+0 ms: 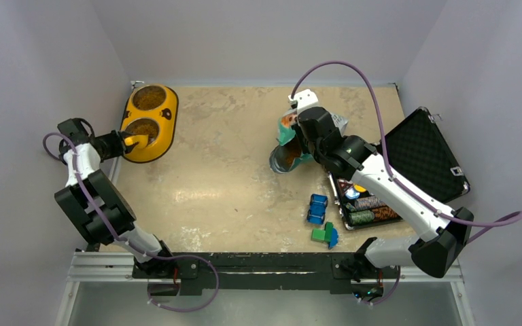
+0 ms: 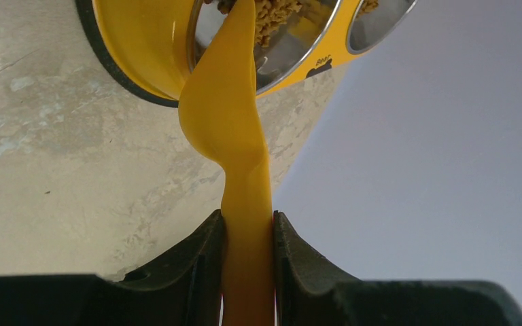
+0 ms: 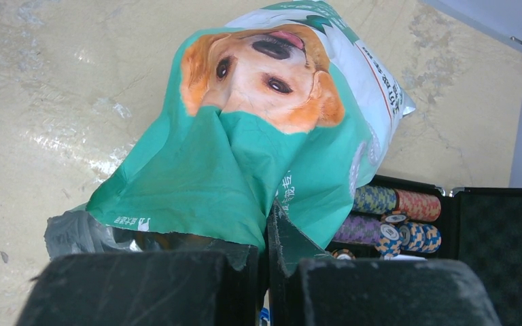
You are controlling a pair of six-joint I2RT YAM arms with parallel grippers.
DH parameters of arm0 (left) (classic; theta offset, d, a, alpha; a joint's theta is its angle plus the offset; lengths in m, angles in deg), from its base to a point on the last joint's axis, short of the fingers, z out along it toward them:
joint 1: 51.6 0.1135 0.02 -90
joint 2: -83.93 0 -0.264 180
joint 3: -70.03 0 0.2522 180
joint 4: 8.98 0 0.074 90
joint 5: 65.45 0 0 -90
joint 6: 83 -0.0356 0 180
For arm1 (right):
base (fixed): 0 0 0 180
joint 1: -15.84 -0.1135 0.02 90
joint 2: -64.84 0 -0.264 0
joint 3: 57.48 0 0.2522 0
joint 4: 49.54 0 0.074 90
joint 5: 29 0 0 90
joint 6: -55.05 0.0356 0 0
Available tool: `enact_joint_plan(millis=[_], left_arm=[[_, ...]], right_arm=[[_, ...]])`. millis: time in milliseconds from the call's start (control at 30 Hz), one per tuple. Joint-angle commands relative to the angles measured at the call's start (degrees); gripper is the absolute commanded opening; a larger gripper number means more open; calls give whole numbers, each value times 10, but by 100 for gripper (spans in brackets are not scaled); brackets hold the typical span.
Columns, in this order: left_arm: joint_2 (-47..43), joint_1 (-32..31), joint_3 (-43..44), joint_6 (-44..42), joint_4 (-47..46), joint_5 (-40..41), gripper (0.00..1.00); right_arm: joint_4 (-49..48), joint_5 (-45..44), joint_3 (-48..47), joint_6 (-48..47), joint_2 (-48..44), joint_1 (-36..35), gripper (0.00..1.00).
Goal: Serve the pet food
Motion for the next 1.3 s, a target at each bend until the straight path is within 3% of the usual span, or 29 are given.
enact_joint_plan(millis=[0,300,533,733,900,967,1100,1267], left_arm=[[14,-8,83,-9,142,23,0],[43,-38,217,37,321,75,0],[42,-42,236,53,317,71,0],[13,-85,249,-35,262,32,0],[-68,-214,163,-162,98,-59,0],[-96,-266,133,-205,90,-90,0],[-166,-414,98,-290,138,-71,0],[-212,-609,161,-391,297,37,0]], right_arm=[[-103,9,-21,2,-45,-17,0],[-105,7,-19,-2,-47,-23,0],[-105,7,-17,-4,-47,-28,0],[-104,4,-22,-5,-41,-31,0],[-97,2,-36,-3,-31,-31,0],[-96,-2,-35,-3,-30,-32,0],[-103,-12,-27,-8,-29,-31,0],[-99,-9,-40,-7,-12,-30,0]])
